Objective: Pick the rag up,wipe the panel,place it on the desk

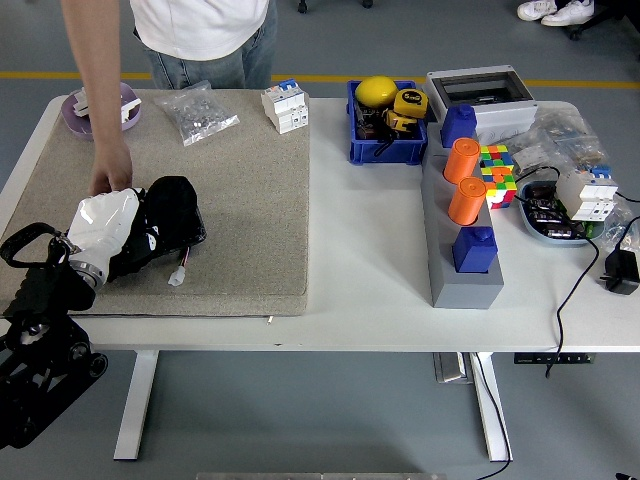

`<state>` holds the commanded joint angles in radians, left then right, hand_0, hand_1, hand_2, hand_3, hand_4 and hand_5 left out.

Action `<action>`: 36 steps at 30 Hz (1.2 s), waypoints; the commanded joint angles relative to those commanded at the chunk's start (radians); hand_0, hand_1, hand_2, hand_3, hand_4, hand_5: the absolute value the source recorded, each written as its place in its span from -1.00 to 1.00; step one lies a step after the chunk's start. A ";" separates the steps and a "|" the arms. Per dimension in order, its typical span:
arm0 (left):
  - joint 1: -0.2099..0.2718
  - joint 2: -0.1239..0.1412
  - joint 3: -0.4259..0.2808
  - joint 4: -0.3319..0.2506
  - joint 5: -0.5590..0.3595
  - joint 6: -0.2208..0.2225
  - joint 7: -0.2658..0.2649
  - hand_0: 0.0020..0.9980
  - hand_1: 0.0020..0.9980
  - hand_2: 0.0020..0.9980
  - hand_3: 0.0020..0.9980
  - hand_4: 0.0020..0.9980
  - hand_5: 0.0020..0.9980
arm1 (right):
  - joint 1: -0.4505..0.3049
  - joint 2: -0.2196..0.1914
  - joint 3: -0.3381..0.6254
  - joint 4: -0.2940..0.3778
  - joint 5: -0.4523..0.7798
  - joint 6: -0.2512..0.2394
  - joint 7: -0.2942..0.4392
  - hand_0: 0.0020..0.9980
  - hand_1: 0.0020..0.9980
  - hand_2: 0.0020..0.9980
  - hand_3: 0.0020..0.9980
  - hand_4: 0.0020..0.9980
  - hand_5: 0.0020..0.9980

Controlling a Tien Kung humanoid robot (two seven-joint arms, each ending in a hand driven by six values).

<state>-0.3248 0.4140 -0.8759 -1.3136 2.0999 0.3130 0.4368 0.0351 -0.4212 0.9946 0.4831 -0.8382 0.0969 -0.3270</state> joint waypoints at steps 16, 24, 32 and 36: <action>-0.034 -0.035 0.042 0.002 -0.004 -0.001 0.006 -0.60 -0.73 0.11 -0.05 -0.90 -1.00 | 0.001 -0.001 -0.003 -0.002 0.001 0.001 -0.001 0.48 -0.10 0.42 0.40 1.00 0.23; -0.014 -0.021 0.017 0.008 0.002 0.000 0.008 -0.60 -0.73 0.11 -0.05 -0.89 -1.00 | 0.001 -0.001 -0.005 -0.005 0.004 0.003 -0.003 0.48 -0.10 0.42 0.40 1.00 0.23; 0.040 0.014 -0.024 0.004 0.019 0.005 0.005 -0.60 -0.73 0.11 -0.05 -0.89 -1.00 | -0.004 0.001 0.000 -0.008 0.008 0.004 -0.002 0.48 -0.10 0.42 0.40 1.00 0.23; 0.064 0.034 -0.046 0.000 0.027 0.008 0.002 -0.60 -0.73 0.11 -0.05 -0.88 -1.00 | -0.005 0.001 0.002 -0.008 0.008 0.004 -0.002 0.48 -0.10 0.42 0.40 1.00 0.23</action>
<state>-0.2604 0.4479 -0.9222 -1.3136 2.1268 0.3213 0.4383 0.0301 -0.4205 0.9965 0.4753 -0.8303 0.1011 -0.3294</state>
